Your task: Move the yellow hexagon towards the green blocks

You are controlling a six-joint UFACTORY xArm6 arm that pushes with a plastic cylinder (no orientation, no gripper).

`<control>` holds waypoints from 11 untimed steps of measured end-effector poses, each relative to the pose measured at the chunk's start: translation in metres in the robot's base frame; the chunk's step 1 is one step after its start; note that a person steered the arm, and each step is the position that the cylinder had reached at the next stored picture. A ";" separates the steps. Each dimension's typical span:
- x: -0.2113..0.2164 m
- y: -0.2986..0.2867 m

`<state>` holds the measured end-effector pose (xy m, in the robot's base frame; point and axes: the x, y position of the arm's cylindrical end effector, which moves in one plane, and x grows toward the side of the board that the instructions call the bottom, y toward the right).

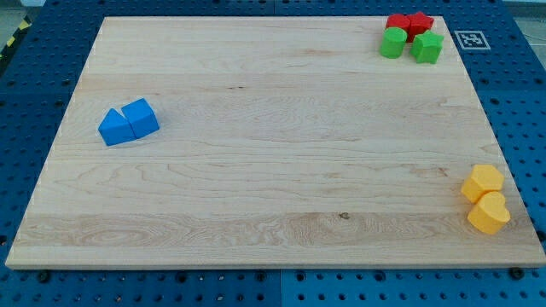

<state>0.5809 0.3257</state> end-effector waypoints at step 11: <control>-0.045 -0.082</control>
